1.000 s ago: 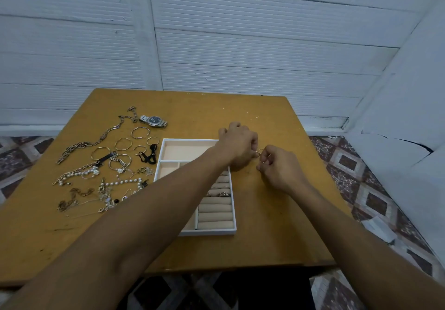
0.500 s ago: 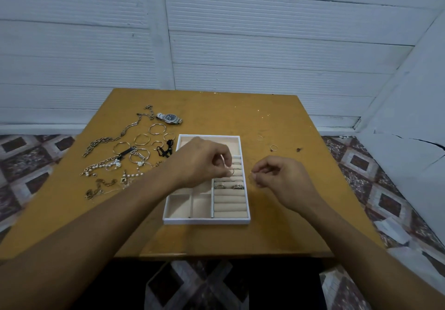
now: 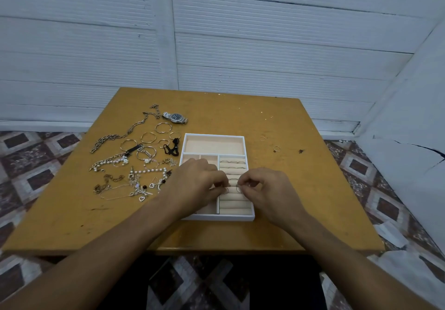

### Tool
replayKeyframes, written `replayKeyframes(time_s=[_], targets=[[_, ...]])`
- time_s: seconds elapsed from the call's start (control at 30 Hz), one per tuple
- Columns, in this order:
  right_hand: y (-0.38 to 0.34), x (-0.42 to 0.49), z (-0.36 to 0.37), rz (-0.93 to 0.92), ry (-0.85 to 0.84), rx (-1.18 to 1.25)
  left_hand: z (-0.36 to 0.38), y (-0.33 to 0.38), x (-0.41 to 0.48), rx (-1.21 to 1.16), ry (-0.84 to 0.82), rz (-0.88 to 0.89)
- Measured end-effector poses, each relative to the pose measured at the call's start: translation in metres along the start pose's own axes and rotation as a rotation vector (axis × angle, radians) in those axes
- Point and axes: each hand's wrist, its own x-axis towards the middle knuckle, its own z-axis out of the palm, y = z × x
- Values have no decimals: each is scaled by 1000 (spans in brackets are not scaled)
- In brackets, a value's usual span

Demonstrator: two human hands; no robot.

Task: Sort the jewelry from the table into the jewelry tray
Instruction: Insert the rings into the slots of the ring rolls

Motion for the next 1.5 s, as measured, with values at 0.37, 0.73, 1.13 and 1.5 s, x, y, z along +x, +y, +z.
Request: replayKeyframes(time_s=[0.37, 0.73, 1.13, 1.5], targets=[[0, -3, 9, -85, 32, -77, 6, 2, -3, 22, 36, -15], [3, -6, 7, -97, 72, -122, 15, 4, -11, 51, 16, 24], [8, -3, 10, -100, 87, -158, 11, 9, -16, 70, 8, 21], [15, -5, 16, -211, 134, -295, 10, 9, -20, 12, -23, -35]])
